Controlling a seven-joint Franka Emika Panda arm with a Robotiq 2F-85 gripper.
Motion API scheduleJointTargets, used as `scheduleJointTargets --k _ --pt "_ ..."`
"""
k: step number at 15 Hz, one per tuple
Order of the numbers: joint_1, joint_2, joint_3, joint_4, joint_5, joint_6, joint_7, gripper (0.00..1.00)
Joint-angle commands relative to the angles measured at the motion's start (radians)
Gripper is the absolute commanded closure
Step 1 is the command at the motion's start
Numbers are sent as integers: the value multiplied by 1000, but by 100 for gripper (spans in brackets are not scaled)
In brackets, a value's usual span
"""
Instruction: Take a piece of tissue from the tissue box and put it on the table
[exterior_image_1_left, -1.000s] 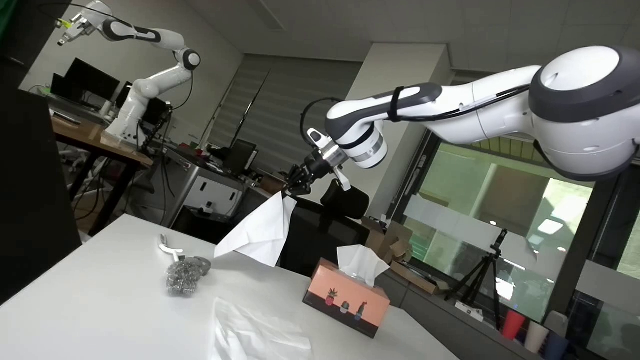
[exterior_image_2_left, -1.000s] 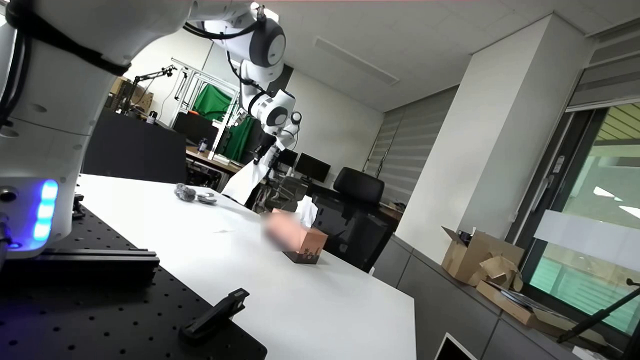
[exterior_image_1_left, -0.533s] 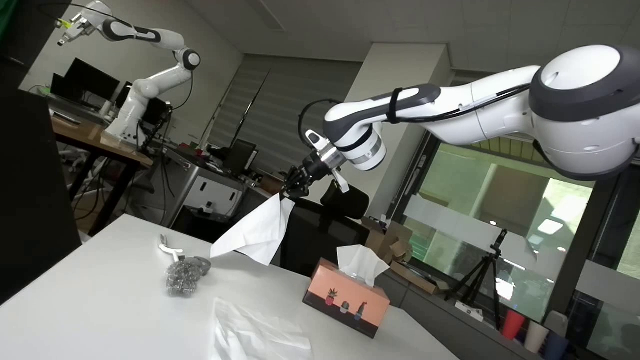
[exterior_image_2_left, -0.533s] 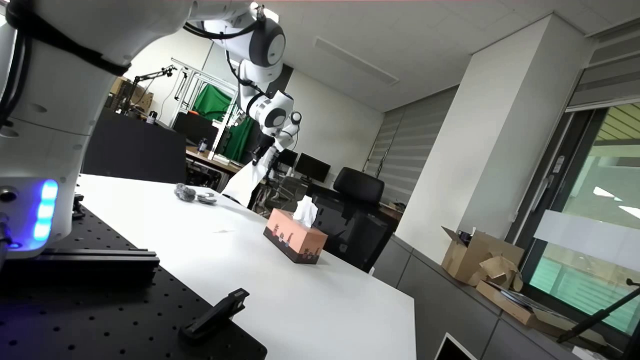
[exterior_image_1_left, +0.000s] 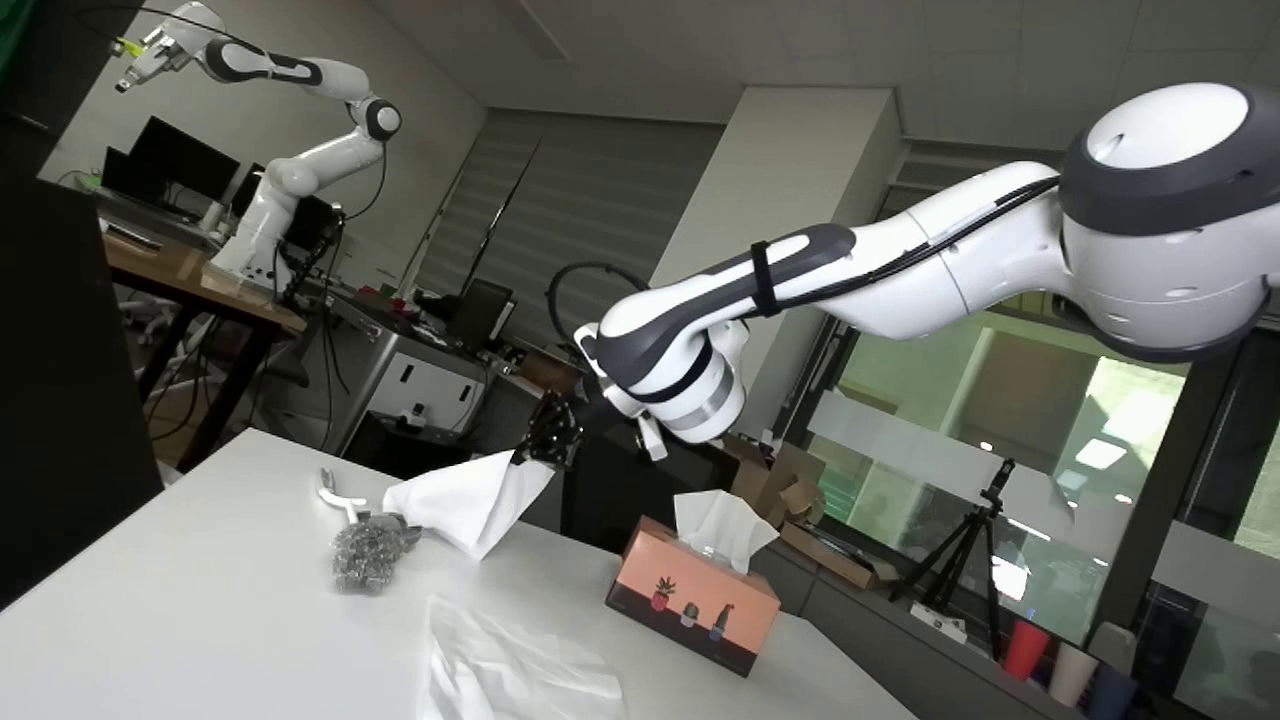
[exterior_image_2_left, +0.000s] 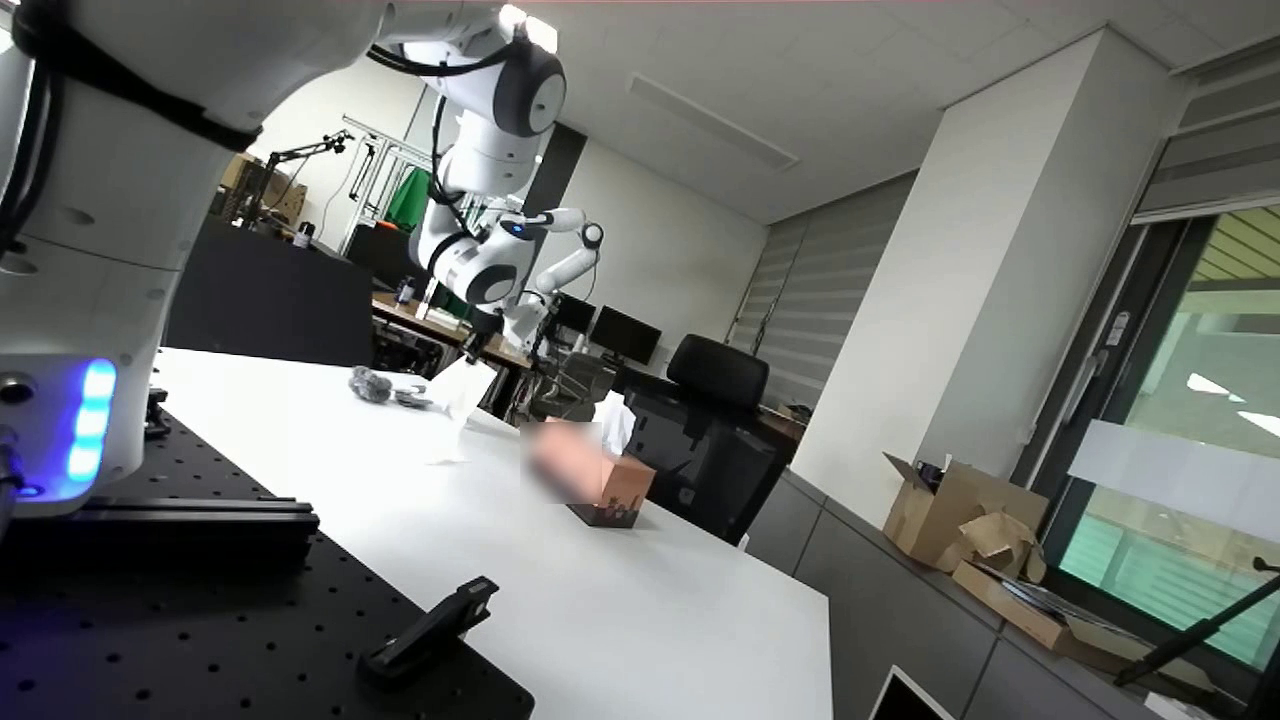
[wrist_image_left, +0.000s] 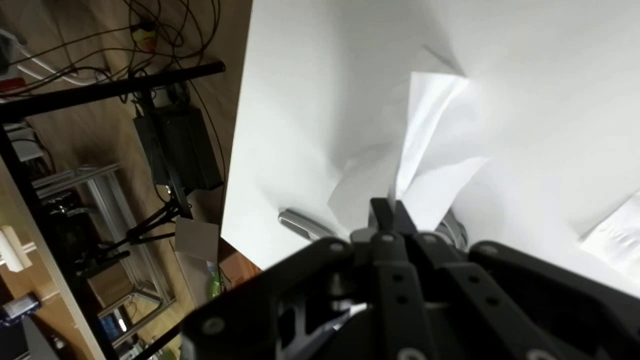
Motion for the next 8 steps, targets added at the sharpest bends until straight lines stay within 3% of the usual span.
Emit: scheduleJointTargets --k 1,2,3,8 --pt "-32 -66 45 -230 -3 165 -39 100" --pt "-34 -71 49 -269 -4 200 -40 100" --pt "-45 -80 48 -312 -119 230 65 100" --pt "32 -202 -104 -509 -254 340 221 100"
